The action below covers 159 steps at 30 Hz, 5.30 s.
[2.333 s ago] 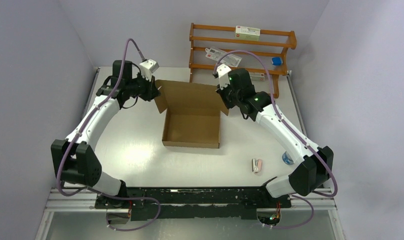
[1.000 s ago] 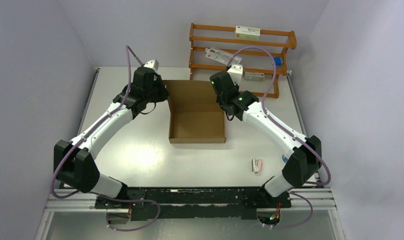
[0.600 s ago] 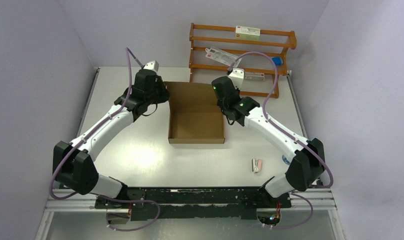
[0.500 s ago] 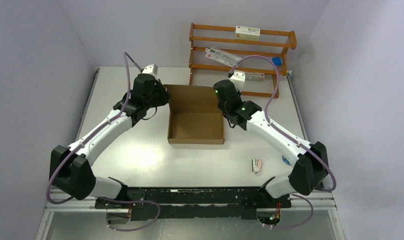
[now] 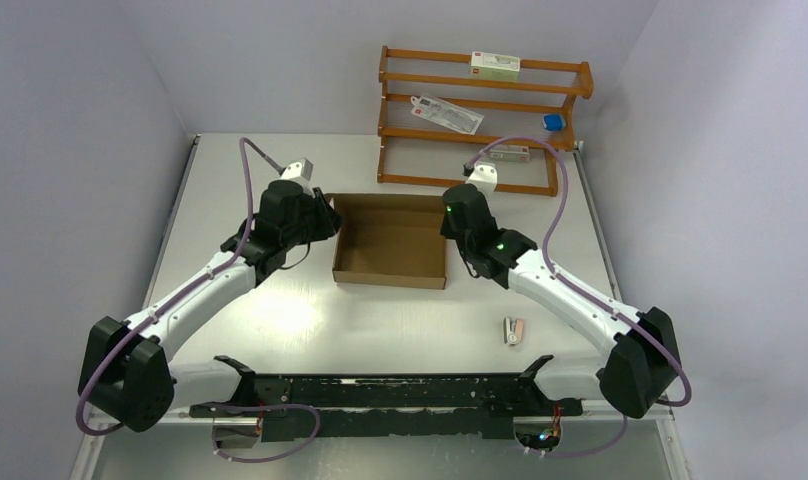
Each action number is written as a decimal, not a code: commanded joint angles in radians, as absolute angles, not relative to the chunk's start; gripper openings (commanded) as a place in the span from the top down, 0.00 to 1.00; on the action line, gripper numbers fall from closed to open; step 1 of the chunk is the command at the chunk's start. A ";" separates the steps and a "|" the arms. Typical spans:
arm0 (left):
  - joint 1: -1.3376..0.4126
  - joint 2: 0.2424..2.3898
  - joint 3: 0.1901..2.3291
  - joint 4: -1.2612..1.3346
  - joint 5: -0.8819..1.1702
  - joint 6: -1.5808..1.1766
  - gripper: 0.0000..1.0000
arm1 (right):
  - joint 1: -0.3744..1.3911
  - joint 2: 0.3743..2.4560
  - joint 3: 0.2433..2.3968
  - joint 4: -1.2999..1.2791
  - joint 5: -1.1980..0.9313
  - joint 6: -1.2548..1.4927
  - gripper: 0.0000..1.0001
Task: Fold the paper box
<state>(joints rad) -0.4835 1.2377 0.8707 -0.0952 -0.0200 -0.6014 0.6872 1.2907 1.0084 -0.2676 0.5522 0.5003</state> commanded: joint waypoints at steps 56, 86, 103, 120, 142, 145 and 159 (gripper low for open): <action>-0.428 1.368 1.215 -0.486 0.135 -0.287 0.22 | 0.663 1.181 1.008 -0.334 0.385 0.407 0.10; -0.429 1.198 0.699 -0.362 0.119 -0.452 0.31 | 0.664 1.209 0.617 -0.037 0.239 0.468 0.12; -0.492 1.366 0.669 -0.159 0.080 -0.483 0.49 | 0.660 1.260 0.483 0.128 0.239 0.408 0.24; -0.488 1.196 0.681 -0.207 0.024 -0.510 0.37 | 0.520 1.129 0.496 0.173 0.073 0.444 0.25; -0.487 1.450 0.727 -0.052 0.096 -0.521 0.49 | 0.519 1.325 0.452 0.321 0.005 0.480 0.47; -0.488 1.481 0.774 -0.057 0.077 -0.519 0.46 | 0.519 1.326 0.472 0.298 0.005 0.472 0.47; -0.384 1.129 0.878 -0.293 -0.078 -0.436 0.21 | 0.567 1.150 0.607 0.044 0.043 0.254 0.20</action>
<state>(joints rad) -0.4278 1.2564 0.8295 -0.2035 0.0010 -0.4957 0.5308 1.1908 0.5591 0.1234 0.0376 0.3634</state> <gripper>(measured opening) 0.743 0.769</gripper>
